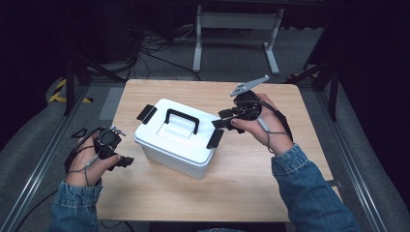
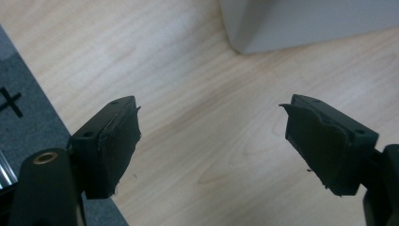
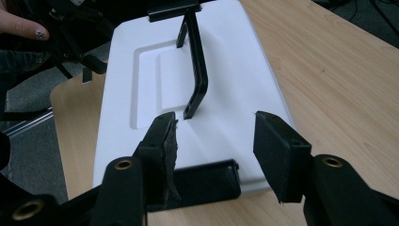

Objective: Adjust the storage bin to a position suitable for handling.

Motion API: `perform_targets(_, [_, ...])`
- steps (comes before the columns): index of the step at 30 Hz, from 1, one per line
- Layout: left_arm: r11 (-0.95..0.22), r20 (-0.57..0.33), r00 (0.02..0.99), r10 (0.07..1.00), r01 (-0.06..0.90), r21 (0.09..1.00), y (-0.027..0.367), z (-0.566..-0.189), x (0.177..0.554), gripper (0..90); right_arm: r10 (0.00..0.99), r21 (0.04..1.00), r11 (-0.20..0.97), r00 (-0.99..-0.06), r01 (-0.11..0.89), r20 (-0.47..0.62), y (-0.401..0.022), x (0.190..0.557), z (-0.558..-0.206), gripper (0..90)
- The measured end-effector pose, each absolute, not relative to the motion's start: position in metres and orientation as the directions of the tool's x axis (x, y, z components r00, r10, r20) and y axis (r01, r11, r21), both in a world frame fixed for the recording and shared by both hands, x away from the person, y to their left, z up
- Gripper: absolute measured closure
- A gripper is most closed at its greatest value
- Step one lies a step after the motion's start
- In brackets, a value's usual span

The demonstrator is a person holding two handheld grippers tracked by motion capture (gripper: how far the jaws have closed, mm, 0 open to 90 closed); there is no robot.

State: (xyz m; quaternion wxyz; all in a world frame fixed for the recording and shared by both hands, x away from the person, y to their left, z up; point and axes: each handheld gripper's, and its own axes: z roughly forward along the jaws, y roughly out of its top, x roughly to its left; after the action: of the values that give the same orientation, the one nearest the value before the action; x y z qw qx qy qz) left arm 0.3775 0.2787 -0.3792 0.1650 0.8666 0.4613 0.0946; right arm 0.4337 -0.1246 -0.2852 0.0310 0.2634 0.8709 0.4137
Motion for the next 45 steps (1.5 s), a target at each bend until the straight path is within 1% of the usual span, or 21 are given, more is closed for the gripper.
perform_targets(2, [-0.5,0.018,0.539,0.842,0.768,0.4,0.279,-0.378,0.378,19.4,0.481,0.736,0.52,-0.861,0.434,0.168,-0.119,0.437,-0.286,50.6])
perform_targets(6, [-0.489,0.009,0.533,0.846,0.77,0.41,0.282,-0.376,0.377,20.8,0.481,0.719,0.534,-0.859,0.445,0.174,-0.105,0.446,-0.291,50.8])
perform_targets(13, [-0.492,0.008,0.532,0.847,0.778,0.39,0.282,-0.377,0.378,23.8,0.475,0.696,0.559,-0.862,0.452,0.178,-0.084,0.457,-0.302,51.1])
perform_targets(18, [-0.491,0.01,0.528,0.849,0.781,0.385,0.283,-0.376,0.379,25.8,0.471,0.674,0.579,-0.863,0.459,0.182,-0.07,0.462,-0.309,53.7])
perform_targets(22, [-0.489,0.0,0.529,0.849,0.786,0.379,0.282,-0.377,0.379,26.1,0.459,0.657,0.602,-0.87,0.453,0.179,-0.061,0.464,-0.313,59.4])
perform_targets(24, [-0.491,-0.003,0.531,0.847,0.785,0.377,0.282,-0.377,0.379,26.1,0.453,0.647,0.616,-0.874,0.449,0.176,-0.058,0.464,-0.315,63.7])
perform_targets(25, [-0.491,-0.004,0.532,0.847,0.784,0.38,0.282,-0.378,0.379,26.0,0.451,0.645,0.625,-0.878,0.44,0.162,-0.055,0.463,-0.316,69.0])
perform_targets(28, [-0.493,-0.001,0.533,0.846,0.783,0.381,0.282,-0.378,0.38,25.8,0.446,0.646,0.63,-0.882,0.431,0.154,-0.051,0.462,-0.318,74.4])
perform_targets(32, [-0.492,-0.007,0.534,0.845,0.783,0.381,0.281,-0.377,0.382,25.7,0.435,0.643,0.644,-0.89,0.414,0.138,-0.049,0.461,-0.319,77.4])
perform_targets(34, [-0.506,0.005,0.546,0.838,0.774,0.381,0.28,-0.377,0.383,25.6,0.426,0.644,0.65,-0.895,0.404,0.132,-0.047,0.459,-0.319,79.2])
perform_targets(36, [-0.502,-0.002,0.543,0.84,0.779,0.376,0.279,-0.378,0.383,25.5,0.423,0.645,0.649,-0.896,0.403,0.134,-0.047,0.459,-0.32,81.1])
perform_targets(37, [-0.506,-0.001,0.546,0.838,0.776,0.376,0.278,-0.378,0.384,25.5,0.418,0.645,0.646,-0.896,0.41,0.151,-0.046,0.458,-0.319,83.7])
perform_targets(38, [-0.511,0.003,0.551,0.834,0.772,0.377,0.279,-0.378,0.384,25.4,0.412,0.646,0.644,-0.897,0.41,0.158,-0.046,0.458,-0.319,84.6])
perform_targets(45, [-0.507,0.0,0.548,0.836,0.774,0.38,0.28,-0.377,0.383,25.4,0.415,0.646,0.657,-0.902,0.388,0.12,-0.043,0.452,-0.317,85.1])
